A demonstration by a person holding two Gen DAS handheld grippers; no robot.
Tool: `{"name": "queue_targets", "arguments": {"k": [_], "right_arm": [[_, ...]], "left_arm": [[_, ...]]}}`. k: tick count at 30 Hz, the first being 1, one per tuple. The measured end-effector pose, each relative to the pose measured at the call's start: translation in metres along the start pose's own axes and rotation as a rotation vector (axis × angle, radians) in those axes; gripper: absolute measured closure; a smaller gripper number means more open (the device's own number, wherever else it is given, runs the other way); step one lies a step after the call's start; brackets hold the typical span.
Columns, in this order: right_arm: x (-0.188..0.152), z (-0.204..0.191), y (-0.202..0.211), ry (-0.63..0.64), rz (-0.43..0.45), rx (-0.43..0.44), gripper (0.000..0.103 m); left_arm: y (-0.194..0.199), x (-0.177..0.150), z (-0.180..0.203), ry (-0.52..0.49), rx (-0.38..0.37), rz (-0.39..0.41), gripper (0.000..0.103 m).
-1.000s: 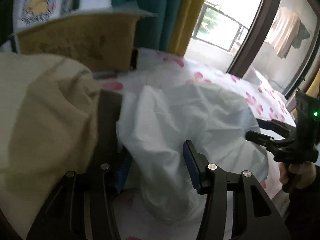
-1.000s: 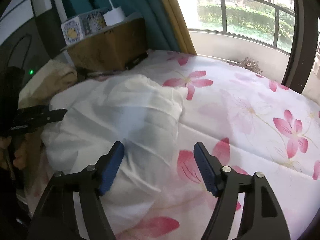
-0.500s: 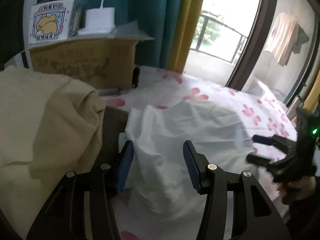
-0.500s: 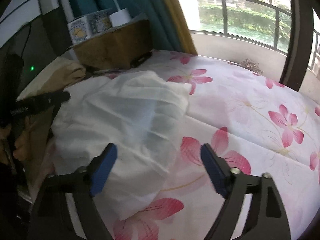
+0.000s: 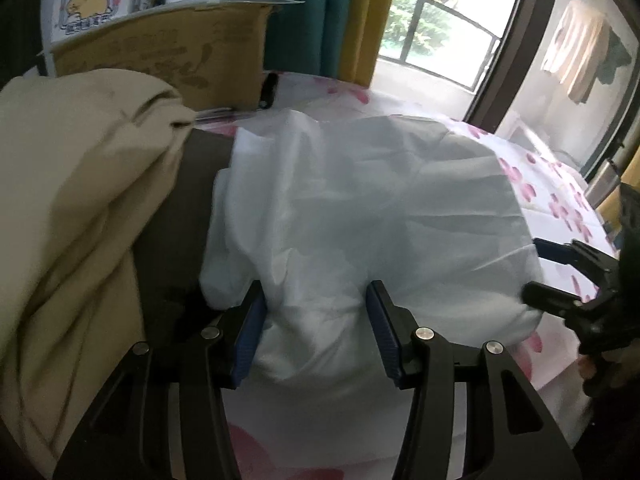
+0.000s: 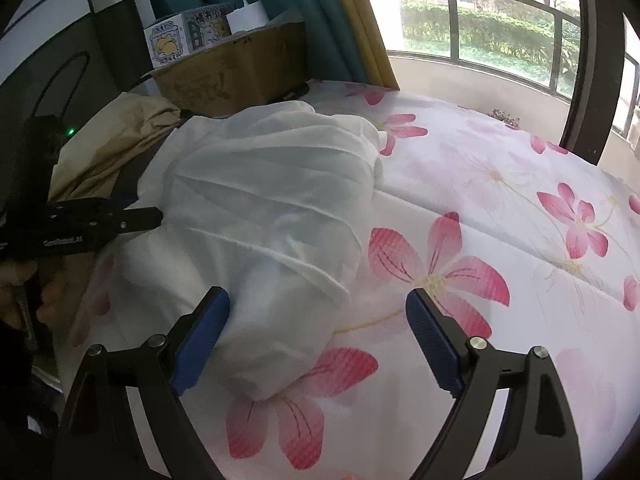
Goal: Fold large clothes
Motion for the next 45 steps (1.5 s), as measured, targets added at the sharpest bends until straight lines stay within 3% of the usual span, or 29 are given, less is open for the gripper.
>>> {"name": "queue_targets", "arguments": {"k": [4,13,23,45], "right_arm": [[-0.006,0.001,0.011,-0.008,0.020,0.005,0.014],[-0.027,0.015,0.041,-0.036,0.051,-0.021,0.014],[-0.059,0.041,0.074,-0.104,0.090,-0.071,0.014],[-0.126,0.096,0.140,-0.254,0.154,-0.202,0.014]], "left_arm": [[0.022,0.005,0.004,0.000,0.040,0.061,0.049],[0.052,0.005,0.037,-0.012,0.035,0.171,0.049],[0.060,-0.019,0.070,0.022,0.001,0.183,0.049],[0.050,-0.059,0.154,-0.092,-0.133,0.129,0.049]]}}
Point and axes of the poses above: each gripper's, at about its wrist camera, not at the fingertips, and y roughly against the way its jaws point, z to its right, x to its top, the point moved 5 cm from there along -y, roughly the way its jaws point, and after that the axes turned 3 degrees about y, right-handed, at the moved point
